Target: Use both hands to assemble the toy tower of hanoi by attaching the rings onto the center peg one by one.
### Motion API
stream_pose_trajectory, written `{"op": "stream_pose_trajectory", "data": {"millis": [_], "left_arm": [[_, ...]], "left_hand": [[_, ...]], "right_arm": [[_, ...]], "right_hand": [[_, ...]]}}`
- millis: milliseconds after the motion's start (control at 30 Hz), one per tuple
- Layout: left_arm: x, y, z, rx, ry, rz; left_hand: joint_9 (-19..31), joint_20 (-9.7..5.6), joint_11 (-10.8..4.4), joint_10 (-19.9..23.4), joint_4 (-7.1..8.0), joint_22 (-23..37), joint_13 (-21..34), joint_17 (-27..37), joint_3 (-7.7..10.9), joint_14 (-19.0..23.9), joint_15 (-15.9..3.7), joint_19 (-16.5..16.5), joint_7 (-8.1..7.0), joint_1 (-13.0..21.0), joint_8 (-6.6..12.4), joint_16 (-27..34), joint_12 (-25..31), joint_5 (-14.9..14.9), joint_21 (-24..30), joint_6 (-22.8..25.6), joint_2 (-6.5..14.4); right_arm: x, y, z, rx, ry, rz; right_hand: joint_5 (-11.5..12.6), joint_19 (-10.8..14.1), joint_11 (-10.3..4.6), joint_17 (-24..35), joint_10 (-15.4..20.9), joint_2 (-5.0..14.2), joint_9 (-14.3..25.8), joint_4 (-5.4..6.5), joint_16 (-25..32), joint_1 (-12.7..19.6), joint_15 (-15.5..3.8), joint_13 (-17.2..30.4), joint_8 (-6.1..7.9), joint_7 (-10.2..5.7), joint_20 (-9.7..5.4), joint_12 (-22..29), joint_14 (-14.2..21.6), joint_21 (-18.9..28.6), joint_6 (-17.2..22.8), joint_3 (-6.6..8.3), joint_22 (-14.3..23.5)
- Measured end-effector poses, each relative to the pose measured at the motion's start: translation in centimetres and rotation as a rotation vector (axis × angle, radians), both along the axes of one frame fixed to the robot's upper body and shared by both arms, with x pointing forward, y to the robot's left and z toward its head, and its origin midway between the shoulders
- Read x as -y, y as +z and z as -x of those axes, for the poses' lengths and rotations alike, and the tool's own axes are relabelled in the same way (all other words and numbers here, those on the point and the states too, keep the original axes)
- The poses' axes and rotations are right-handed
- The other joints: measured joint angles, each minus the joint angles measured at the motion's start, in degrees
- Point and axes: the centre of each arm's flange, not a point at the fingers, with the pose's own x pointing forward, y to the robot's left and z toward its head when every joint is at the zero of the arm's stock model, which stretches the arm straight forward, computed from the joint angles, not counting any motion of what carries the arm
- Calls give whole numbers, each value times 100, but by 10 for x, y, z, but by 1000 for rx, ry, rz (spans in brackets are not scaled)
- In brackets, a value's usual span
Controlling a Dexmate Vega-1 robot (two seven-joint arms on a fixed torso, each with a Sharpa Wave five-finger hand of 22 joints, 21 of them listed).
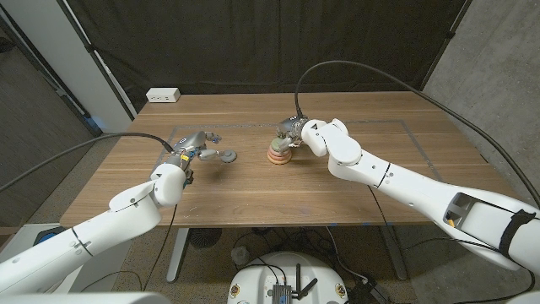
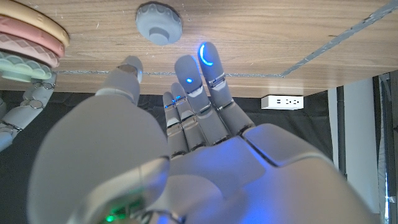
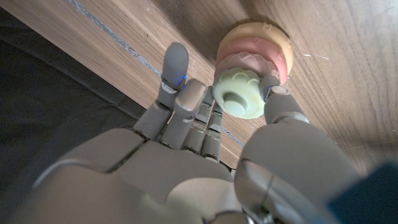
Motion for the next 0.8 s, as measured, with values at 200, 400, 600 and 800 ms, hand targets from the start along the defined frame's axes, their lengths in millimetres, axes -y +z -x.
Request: {"op": "stream_pose_trajectory", "data": {"millis": [200,400,600,800], "left_arm": [[0,0,0,1,0,2],[0,0,0,3,-3,4],[-2,-1,0,2,-1,6],[-2,-2,0,3,-3,9]], "left_hand": [[0,0,0,0,0,0,0,0,0,0,0,0,0,0,0,0,0,0,0,0,0],[0,0,0,0,0,0,0,0,0,0,0,0,0,0,0,0,0,0,0,0,0],[0,0,28,28,0,0,-1,0,0,0,0,0,0,0,0,0,0,0,0,0,0],[0,0,28,28,0,0,-1,0,0,0,0,0,0,0,0,0,0,0,0,0,0]], "right_arm": [[-2,0,1,12,-2,15],[-6,-2,3,20,1,32],[-10,-2,5,39,1,60],[-13,-3,5,43,2,73]], "right_hand": [[0,0,-31,0,-31,0,1,0,0,0,0,24,0,0,0,-1,0,0,0,0,-16],[-1,-1,-31,0,-31,-1,1,0,0,-1,23,33,9,0,-1,-7,-22,0,0,0,-16],[-5,-61,-62,1,-62,-1,2,-17,0,-1,43,33,11,0,21,-23,-42,0,0,17,-16],[-6,-61,-61,1,-61,-1,2,-17,0,-2,60,32,13,-1,21,-24,-62,0,-1,17,-16]]}}
